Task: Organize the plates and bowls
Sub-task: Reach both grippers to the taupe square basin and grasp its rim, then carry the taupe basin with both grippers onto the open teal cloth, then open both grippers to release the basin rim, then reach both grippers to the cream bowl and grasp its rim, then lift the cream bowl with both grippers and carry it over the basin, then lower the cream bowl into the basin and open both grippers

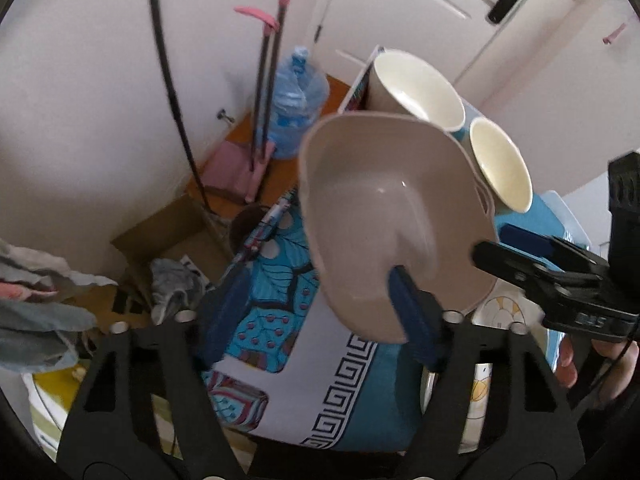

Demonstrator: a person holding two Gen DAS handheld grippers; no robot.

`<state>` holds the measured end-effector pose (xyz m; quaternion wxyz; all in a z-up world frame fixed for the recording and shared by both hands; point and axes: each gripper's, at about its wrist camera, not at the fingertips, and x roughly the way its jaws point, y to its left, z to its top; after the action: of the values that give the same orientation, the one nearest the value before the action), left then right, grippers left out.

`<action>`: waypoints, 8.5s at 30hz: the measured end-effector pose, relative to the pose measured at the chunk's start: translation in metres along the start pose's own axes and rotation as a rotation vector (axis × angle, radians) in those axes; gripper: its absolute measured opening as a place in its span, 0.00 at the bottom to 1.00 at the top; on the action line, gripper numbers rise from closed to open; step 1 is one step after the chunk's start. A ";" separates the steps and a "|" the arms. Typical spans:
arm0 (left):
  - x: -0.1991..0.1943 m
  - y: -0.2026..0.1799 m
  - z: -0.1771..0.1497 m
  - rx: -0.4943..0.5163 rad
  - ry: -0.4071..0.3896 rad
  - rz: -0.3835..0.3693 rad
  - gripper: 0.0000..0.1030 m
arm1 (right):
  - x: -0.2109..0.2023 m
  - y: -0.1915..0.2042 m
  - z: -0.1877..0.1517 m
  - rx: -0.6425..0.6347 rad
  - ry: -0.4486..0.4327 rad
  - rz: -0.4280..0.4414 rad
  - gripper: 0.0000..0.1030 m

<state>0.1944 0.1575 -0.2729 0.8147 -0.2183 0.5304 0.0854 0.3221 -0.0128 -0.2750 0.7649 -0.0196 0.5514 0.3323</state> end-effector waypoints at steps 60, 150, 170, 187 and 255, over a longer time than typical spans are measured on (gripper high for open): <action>0.036 -0.383 -0.202 0.656 0.046 -0.229 0.23 | -0.211 -0.207 -0.309 0.447 -0.207 -0.309 0.17; 0.073 -0.131 0.070 0.257 -0.184 -0.028 0.63 | -0.049 -0.117 0.009 0.324 -0.207 -0.223 0.59; 0.108 -0.145 0.067 0.251 -0.102 -0.055 0.15 | -0.018 -0.122 0.018 0.296 -0.148 -0.126 0.21; 0.081 -0.169 0.067 0.310 -0.101 -0.071 0.15 | -0.040 -0.116 0.014 0.323 -0.179 -0.158 0.20; 0.058 -0.429 -0.189 0.727 0.103 -0.034 0.15 | -0.211 -0.227 -0.274 0.476 -0.139 -0.296 0.20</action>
<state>0.2219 -0.3141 -0.2758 0.8126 0.0727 0.5627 -0.1332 0.1784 -0.4011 -0.2781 0.8241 0.1029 0.5514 0.0791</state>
